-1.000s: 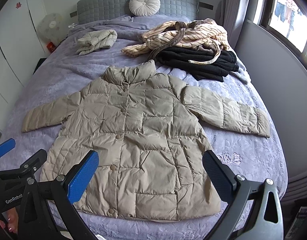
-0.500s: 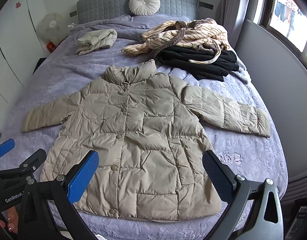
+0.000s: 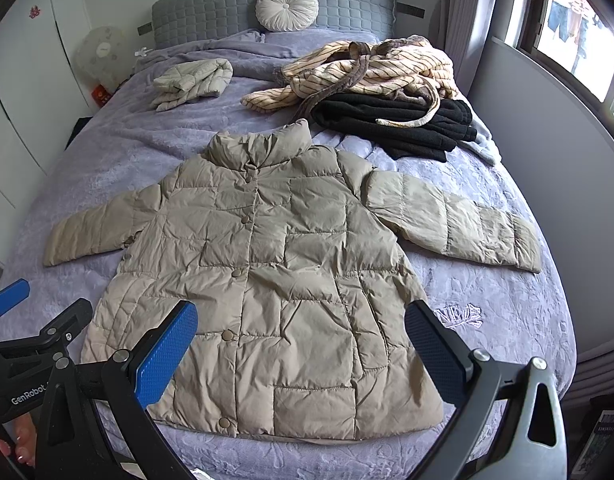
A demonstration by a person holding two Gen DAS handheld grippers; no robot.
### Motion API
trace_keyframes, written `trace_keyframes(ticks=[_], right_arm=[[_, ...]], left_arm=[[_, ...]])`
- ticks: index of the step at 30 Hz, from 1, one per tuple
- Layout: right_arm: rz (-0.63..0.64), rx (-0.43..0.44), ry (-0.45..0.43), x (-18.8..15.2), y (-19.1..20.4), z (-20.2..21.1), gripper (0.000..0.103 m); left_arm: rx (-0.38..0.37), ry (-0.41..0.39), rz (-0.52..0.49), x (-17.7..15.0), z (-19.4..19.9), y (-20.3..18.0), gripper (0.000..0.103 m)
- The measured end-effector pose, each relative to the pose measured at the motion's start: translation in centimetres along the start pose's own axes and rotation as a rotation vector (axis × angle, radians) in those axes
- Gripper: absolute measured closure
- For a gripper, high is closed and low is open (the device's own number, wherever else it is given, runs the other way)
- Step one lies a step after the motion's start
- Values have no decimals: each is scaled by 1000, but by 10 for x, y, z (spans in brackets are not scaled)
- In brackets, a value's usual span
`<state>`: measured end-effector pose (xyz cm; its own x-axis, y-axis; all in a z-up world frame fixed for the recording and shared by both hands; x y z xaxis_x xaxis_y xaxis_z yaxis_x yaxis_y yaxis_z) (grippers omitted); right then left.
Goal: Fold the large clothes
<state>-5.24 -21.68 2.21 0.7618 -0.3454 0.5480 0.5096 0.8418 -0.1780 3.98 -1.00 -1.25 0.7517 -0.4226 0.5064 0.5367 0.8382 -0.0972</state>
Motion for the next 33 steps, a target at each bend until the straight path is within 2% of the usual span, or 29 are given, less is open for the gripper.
trace_keyframes(ticks=[33], right_arm=[[-1, -3, 5, -1, 3, -2, 0]], left_arm=[[0, 3, -1, 1, 0, -2, 0]])
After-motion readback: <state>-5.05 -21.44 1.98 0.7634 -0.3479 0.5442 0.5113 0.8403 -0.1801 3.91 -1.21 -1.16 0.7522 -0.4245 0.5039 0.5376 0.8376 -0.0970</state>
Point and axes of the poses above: each gripper's, at about its wrist camera, not at the fingertips, and z roughly against the way its jaws point, y to its left, x to its top, the point moved 6 cm from there along -z, roughly the way its jaws point, and after that the axes turned 11 degrees about -x, right-handed, at the moved point
